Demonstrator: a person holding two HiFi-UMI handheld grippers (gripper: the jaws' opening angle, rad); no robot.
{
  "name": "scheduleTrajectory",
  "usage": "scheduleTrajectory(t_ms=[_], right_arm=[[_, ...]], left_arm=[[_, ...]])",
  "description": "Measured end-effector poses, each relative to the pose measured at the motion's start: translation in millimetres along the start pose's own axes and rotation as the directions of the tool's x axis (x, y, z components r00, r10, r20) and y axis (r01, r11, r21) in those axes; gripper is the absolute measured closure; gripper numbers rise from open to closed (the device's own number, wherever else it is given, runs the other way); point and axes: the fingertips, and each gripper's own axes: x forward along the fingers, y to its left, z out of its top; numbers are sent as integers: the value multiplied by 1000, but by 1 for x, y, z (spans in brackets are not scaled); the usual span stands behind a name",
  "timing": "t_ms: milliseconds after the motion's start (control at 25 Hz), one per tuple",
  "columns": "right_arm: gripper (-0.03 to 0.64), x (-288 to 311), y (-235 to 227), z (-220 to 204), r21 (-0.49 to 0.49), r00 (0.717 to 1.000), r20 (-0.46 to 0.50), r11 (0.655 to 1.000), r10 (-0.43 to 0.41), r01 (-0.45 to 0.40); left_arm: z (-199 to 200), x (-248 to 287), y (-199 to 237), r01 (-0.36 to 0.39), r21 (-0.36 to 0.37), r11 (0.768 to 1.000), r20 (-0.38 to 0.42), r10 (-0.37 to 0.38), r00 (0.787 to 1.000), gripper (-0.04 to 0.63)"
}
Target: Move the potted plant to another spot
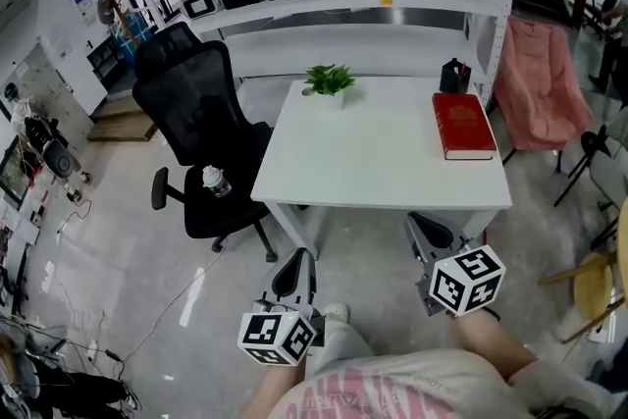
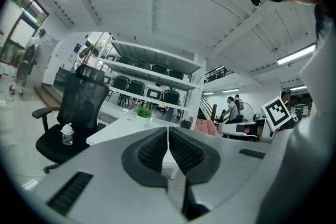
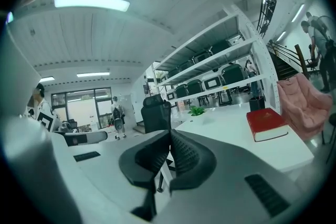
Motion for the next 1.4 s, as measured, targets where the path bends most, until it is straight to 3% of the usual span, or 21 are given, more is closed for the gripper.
scheduleTrajectory(t_ms=[360, 920, 1400], right_arm=[[603, 66, -44, 3, 16, 996, -15, 996, -86, 86], [603, 233, -74, 67, 88, 986, 48, 984, -162, 157], [603, 325, -81, 96, 100, 972, 86, 973, -219, 210]], left_arm=[[-2, 90, 39, 80, 4, 997, -43, -80, 996, 569], [84, 227, 155, 158, 50, 986, -37, -156, 987, 569], [124, 296, 232, 213, 60, 975, -19, -213, 977, 569]])
